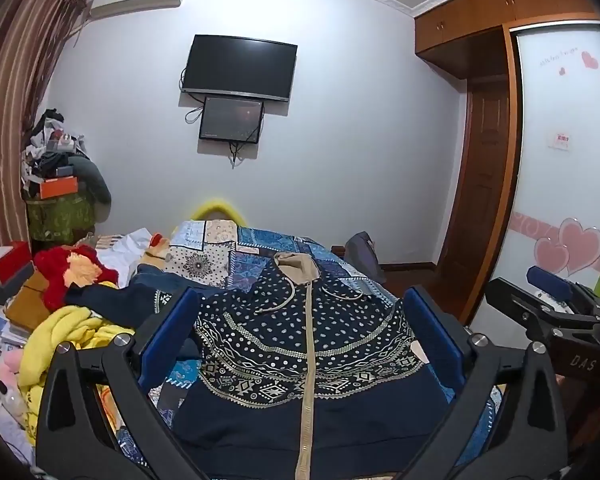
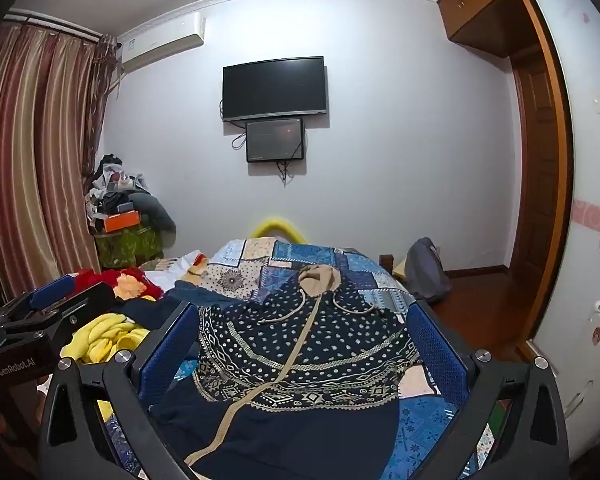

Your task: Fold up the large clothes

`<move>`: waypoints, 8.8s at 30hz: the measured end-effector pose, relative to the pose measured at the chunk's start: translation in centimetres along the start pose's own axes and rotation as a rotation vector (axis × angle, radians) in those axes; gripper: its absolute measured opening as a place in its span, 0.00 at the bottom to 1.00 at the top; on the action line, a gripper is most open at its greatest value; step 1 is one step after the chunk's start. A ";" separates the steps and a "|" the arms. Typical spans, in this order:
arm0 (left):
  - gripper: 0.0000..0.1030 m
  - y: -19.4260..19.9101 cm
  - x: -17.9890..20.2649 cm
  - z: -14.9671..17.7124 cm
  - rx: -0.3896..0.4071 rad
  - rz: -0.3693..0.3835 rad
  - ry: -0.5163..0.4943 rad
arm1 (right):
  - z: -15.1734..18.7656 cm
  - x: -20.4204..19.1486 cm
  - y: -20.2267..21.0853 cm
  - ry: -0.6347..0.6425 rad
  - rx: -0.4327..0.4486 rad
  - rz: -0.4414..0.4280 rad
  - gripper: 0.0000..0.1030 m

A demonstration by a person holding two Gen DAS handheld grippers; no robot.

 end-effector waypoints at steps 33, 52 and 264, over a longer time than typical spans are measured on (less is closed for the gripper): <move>1.00 0.3 1.1 -0.8 0.018 -0.017 -0.070 | -1.0 0.4 0.4 0.001 0.015 0.009 1.00; 1.00 0.0 0.9 -0.8 0.008 -0.015 -0.068 | -0.6 0.0 0.0 0.011 0.006 0.014 1.00; 0.97 -35.1 -17.6 12.3 -0.677 -0.047 0.038 | 18.5 25.0 -34.2 -0.394 -0.791 0.134 0.89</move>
Point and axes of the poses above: each gripper's, at about its wrist camera, not at the fingertips, and y roughly against the way its jaws point, x to its right, z to its underside, the point moved 9 cm from there along -y, roughly the way its jaws point, and after that the axes turned 10 degrees about z, right-handed, at the moved point
